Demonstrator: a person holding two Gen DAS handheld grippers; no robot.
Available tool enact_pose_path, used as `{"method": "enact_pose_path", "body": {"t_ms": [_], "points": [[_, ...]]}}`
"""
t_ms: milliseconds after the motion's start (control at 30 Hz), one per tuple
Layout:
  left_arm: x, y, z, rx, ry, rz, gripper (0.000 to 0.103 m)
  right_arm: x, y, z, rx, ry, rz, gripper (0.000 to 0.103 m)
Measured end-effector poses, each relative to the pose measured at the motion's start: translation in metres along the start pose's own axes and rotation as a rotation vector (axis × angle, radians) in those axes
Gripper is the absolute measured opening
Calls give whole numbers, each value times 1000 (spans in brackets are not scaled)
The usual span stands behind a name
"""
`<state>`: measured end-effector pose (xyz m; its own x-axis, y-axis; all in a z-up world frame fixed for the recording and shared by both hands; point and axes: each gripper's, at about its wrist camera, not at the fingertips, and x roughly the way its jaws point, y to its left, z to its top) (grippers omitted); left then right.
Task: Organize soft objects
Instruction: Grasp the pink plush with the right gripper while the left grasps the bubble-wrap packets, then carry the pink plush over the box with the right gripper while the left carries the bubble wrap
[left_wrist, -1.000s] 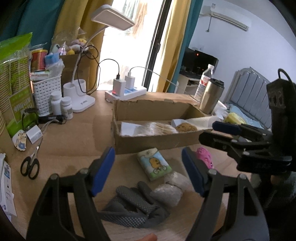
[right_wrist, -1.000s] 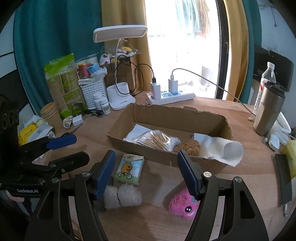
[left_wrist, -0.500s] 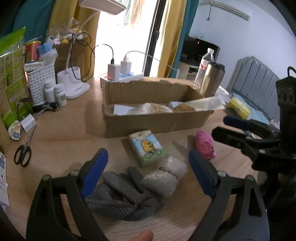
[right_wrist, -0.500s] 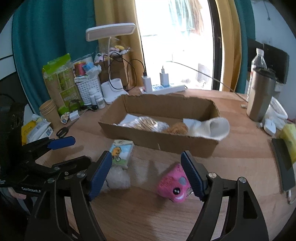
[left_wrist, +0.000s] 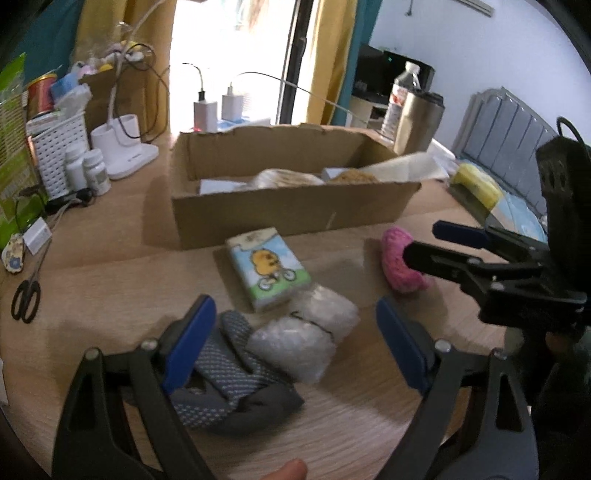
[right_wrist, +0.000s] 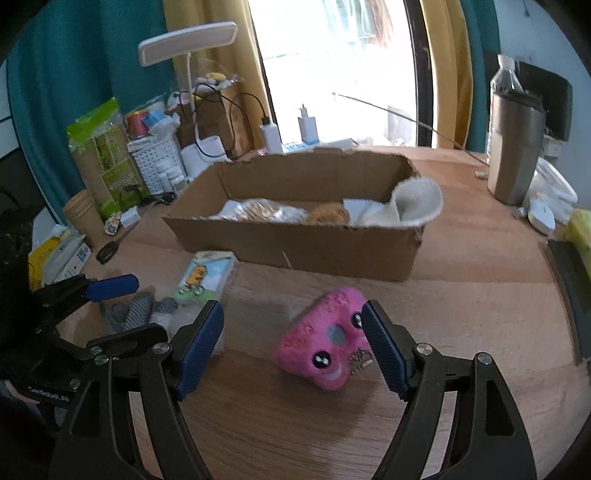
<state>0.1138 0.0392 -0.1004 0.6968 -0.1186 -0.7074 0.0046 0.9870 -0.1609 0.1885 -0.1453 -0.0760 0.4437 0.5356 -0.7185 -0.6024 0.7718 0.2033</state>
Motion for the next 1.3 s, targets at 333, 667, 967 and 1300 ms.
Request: {"method": "enact_pose_path", "body": {"t_ms": [333, 667, 967, 1300], "points": [[19, -19, -3, 81, 42, 22, 90, 19, -14, -7, 22, 56, -11, 80], [31, -25, -7, 123, 77, 28, 74, 35, -22, -10, 38, 110, -18, 75], [34, -27, -11, 140, 105, 18, 52, 32, -19, -11, 22, 111, -12, 46], [14, -29, -5, 134, 36, -20, 49, 11, -5, 1, -15, 52, 10, 46]]}}
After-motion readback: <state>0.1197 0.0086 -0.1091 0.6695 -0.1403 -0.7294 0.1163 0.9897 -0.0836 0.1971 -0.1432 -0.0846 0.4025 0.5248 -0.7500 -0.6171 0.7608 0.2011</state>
